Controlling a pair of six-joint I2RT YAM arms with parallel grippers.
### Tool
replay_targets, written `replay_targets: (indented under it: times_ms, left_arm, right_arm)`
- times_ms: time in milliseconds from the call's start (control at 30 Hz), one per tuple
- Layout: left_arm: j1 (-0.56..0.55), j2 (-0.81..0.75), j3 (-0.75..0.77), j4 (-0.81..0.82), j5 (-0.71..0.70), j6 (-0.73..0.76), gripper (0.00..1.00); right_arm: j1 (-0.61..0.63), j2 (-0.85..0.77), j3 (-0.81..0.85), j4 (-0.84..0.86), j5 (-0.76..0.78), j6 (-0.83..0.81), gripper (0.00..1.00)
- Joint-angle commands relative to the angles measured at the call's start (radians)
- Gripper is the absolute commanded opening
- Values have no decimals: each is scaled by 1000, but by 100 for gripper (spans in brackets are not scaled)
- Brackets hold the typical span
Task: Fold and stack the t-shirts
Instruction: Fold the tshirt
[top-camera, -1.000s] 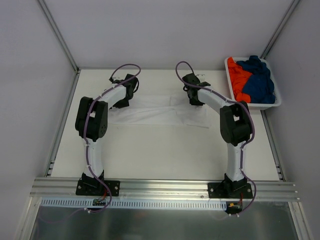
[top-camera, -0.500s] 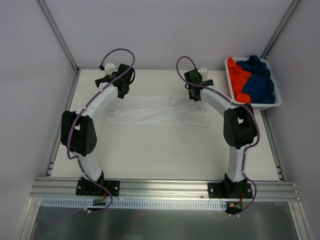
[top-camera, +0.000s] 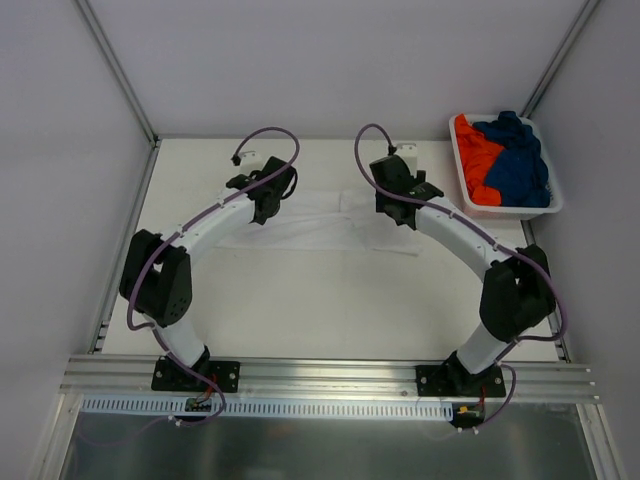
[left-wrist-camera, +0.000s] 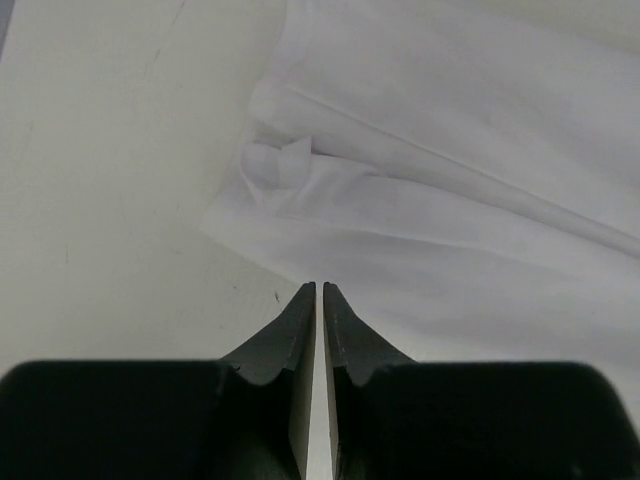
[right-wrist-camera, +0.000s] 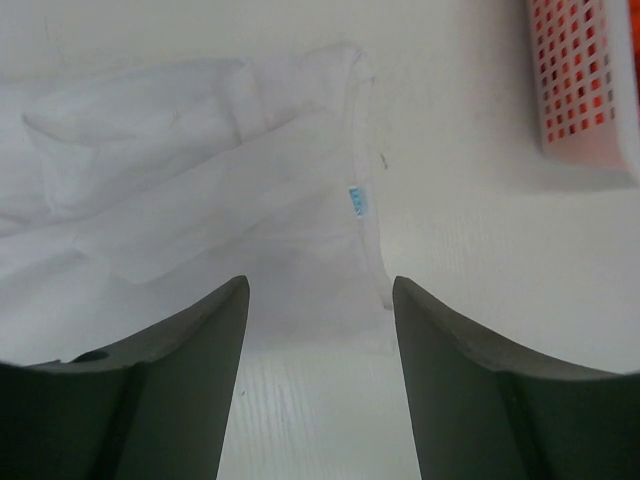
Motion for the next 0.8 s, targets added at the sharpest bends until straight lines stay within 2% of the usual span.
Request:
replay_targets:
  times_ms: [0,100,133,200,233,500,767]
  left_arm:
    - [-9,31,-21,25,58,-13,7]
    - [-9,65,-26,38,93,-12,4]
    - [-9,72,-29,42,97,-10,4]
    - [-10,98,-26,51,104,-4,0]
    - [-9,105,-26,51,107,-2,0]
    - [-10,203,-14,53,137,25,0]
    - [-9,211,-55,50,154,-1,0]
  right_arm:
    - [32,19,-31,0,-38,52,62]
    - [41,84,-23,1,-68,66,51]
    - [43,105,-8,1,-76,74,37]
    - [43,166,35,-15,-79,80,24]
    - [43,184,50,-26,-80,82,21]
    - [35,312,167,-114,-96,98,18]
    - [0,431,260,-207,-159,114,18]
